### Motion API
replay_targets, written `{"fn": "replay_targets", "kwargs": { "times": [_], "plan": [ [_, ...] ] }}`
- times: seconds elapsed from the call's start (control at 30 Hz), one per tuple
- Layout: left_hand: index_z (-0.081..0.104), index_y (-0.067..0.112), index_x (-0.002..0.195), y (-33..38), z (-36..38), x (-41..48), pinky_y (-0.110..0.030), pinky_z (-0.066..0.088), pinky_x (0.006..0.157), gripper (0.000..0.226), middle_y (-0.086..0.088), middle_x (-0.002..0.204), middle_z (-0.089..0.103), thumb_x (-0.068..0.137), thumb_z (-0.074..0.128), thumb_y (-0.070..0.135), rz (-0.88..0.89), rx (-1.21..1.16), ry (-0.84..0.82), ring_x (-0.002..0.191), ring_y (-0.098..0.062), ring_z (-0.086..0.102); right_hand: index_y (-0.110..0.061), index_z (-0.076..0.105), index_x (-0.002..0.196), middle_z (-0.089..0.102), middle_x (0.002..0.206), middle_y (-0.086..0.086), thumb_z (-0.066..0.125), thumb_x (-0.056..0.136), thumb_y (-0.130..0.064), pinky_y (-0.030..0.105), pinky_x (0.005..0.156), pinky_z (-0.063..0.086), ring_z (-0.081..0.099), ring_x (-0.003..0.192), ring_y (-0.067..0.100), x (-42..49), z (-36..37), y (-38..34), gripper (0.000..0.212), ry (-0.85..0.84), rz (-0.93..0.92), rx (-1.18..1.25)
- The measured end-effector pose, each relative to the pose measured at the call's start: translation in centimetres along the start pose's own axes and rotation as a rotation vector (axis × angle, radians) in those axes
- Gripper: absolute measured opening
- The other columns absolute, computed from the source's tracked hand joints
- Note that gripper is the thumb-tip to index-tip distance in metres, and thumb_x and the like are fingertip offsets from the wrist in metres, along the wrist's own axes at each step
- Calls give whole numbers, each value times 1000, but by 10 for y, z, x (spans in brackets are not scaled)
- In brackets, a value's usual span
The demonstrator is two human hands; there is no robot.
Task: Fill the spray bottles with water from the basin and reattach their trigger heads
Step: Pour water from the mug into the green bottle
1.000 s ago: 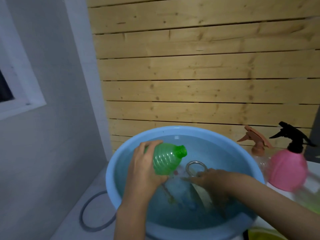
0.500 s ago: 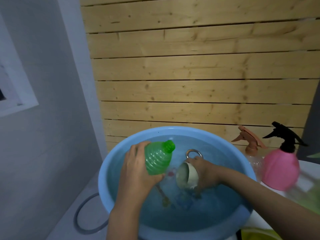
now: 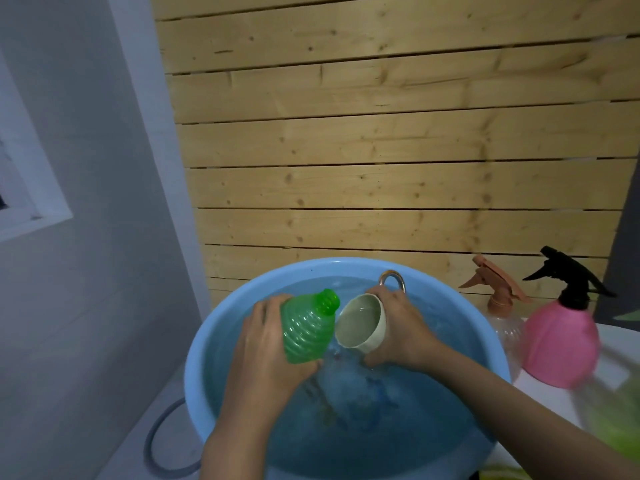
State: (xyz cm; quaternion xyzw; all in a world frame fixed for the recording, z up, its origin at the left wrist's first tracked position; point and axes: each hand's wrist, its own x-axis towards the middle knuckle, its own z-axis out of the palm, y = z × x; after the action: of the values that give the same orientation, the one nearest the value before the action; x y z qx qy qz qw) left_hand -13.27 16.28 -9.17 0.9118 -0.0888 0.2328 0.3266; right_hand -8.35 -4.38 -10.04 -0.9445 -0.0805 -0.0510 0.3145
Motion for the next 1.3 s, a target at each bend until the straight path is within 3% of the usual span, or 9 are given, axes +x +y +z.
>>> {"fn": "replay_targets", "kwargs": {
  "times": [0.17,0.37,0.53,0.63,0.73,0.8,0.97,1.13,1.3],
  "plan": [
    [49,24,121,1,2,0,-40,45,86,77,7,114,49,54,87,28,13,-14,7,112,-19,48,-31,32,125,29,118,0,70,25,-66,35,96,46,45,110,23,-10,-3,-6,113,-81,23,-46],
    [49,25,120,-3,3,0,-41,46,85,78,8,113,50,52,88,27,30,-13,35,109,-22,50,-28,20,143,20,131,6,90,52,-49,29,110,33,32,131,22,-16,-4,-7,117,-170,74,30],
    [50,28,117,-2,4,-1,-41,46,85,74,9,112,51,53,87,28,36,-39,50,110,-19,50,-38,-13,150,0,153,7,62,77,-66,37,114,19,16,145,25,-17,-9,-16,108,-251,189,246],
    [49,27,119,-2,3,-1,-41,46,85,76,8,114,50,53,87,27,32,-29,51,111,-20,49,-35,-4,152,7,157,5,30,100,-44,38,111,18,16,145,25,-14,-10,-15,63,-181,197,302],
    [49,27,120,-4,3,-1,-40,46,85,77,8,114,51,53,87,26,37,-20,54,110,-20,50,-19,19,149,34,147,9,31,100,-26,37,108,30,32,137,28,-16,-7,-9,51,-83,158,128],
    [49,27,119,-4,4,-1,-42,46,85,78,9,113,51,51,88,27,33,-14,53,109,-20,50,-14,37,135,50,128,10,37,98,-22,35,88,42,48,119,31,-20,-7,-12,38,-43,134,-149],
    [50,25,120,-5,4,0,-44,47,85,79,5,114,52,51,89,27,21,-5,64,109,-23,51,-18,50,87,48,82,4,46,97,-24,28,48,18,55,97,31,-23,-17,-25,11,69,-19,-701],
    [51,22,120,-5,3,0,-44,47,86,80,3,114,53,50,89,24,30,0,80,108,-25,52,-15,61,105,44,117,5,46,98,-41,27,67,25,45,111,25,-20,-9,-18,32,84,-91,-706],
    [50,23,120,-5,3,0,-44,47,85,79,3,115,52,51,88,25,21,3,81,109,-25,51,-17,53,91,59,108,10,44,98,-39,33,72,37,55,96,30,-16,-4,-8,25,-104,108,-298]
  ]
}}
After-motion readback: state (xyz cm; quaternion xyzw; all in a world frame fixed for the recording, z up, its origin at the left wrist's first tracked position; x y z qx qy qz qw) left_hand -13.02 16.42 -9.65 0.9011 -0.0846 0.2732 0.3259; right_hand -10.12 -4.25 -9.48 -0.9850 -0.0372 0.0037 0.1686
